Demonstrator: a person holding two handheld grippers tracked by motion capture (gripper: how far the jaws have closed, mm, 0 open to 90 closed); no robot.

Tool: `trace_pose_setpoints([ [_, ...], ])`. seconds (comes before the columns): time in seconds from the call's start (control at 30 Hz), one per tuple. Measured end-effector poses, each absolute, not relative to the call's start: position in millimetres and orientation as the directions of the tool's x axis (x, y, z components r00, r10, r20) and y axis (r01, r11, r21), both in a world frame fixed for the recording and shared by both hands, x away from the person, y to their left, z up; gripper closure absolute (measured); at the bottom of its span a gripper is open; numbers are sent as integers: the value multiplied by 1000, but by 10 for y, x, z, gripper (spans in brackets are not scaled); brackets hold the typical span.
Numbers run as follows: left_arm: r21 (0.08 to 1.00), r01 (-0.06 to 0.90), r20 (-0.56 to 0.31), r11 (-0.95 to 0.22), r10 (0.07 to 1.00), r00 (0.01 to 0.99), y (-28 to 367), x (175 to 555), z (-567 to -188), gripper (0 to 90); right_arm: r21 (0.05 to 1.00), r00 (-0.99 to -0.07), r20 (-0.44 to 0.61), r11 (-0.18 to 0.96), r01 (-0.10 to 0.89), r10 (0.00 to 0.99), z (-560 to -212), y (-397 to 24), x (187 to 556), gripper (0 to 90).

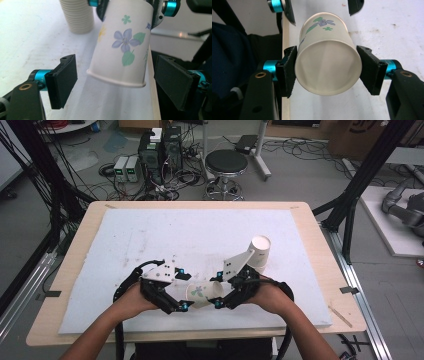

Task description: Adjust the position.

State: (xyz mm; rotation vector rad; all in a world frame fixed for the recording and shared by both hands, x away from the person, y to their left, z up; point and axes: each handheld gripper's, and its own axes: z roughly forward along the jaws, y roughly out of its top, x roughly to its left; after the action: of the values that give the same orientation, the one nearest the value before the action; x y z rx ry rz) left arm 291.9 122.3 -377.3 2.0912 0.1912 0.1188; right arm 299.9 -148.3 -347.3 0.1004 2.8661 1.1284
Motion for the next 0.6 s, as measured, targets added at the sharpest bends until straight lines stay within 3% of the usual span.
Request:
trace_pose_setpoints([
  [0.27,940,131,-52,-314,247,968,1383,2847,-3955,183,773,-990,-13,630,78,137,-3597,-1689,2905,375],
  [0.6,957,119,-54,-265,239,970,1344,2795,-4052,186,843,-983,2,529,100,183,-3779,-1922,2813,375],
])
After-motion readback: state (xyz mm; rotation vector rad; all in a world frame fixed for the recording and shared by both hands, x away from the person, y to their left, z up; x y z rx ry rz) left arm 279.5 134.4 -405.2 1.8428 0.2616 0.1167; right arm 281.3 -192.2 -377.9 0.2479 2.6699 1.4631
